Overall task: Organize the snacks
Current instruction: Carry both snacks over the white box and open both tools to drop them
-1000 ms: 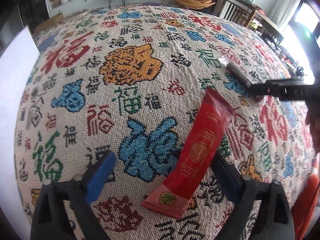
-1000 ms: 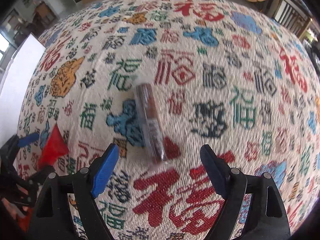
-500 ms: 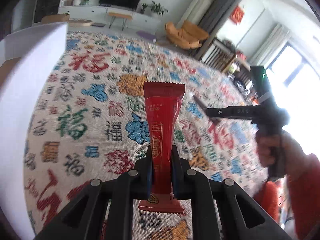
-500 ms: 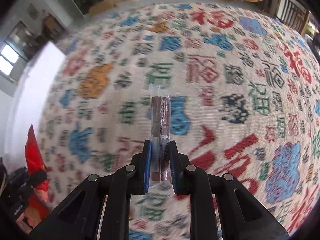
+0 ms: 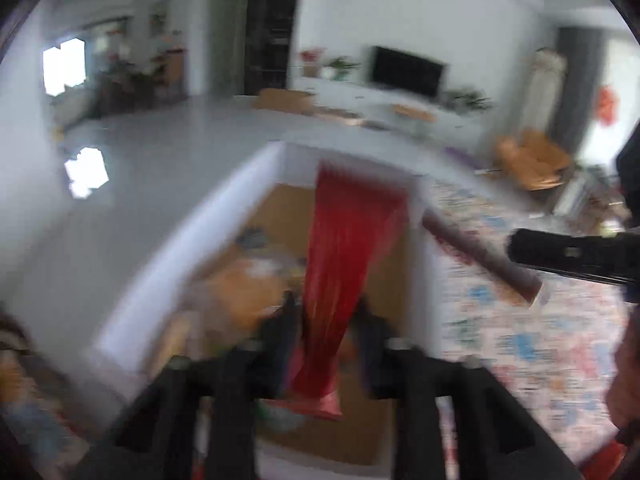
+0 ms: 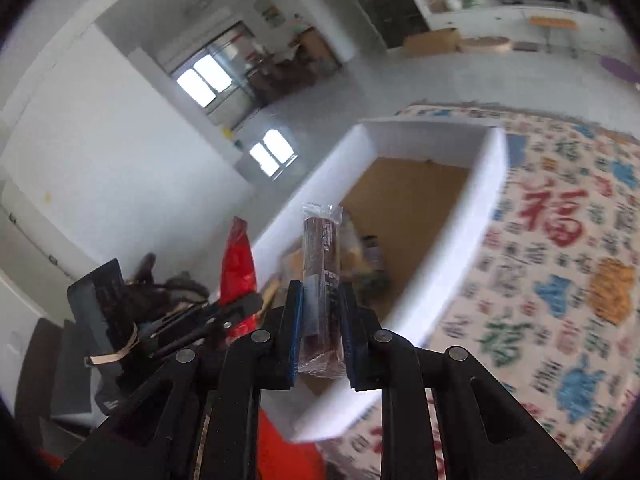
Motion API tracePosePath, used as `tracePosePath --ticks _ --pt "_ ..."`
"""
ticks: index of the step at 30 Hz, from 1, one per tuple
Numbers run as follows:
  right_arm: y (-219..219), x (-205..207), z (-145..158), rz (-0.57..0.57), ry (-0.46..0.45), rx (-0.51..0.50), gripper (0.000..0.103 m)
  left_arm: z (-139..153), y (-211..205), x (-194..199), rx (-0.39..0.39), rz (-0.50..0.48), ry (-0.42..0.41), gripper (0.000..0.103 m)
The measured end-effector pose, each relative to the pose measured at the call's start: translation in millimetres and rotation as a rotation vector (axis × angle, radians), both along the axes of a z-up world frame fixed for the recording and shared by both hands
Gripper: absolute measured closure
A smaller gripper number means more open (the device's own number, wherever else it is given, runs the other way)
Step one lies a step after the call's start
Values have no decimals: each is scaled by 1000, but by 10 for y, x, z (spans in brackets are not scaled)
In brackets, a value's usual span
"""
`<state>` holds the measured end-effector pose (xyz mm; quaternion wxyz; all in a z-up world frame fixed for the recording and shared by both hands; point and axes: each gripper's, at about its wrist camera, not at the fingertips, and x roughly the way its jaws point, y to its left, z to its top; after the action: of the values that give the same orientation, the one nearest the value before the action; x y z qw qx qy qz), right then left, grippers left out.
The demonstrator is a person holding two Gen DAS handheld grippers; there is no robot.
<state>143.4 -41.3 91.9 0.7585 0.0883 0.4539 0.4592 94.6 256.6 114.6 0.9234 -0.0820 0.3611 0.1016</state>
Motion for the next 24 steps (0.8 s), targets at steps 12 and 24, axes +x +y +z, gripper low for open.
tracePosePath --ticks 12,24 --pt "250 -290 -395 -24 -158 -245 36 -95 -205 -93 180 117 -22 5" --pt "187 -302 -410 -26 -226 -297 35 102 -151 -284 228 155 -63 4"
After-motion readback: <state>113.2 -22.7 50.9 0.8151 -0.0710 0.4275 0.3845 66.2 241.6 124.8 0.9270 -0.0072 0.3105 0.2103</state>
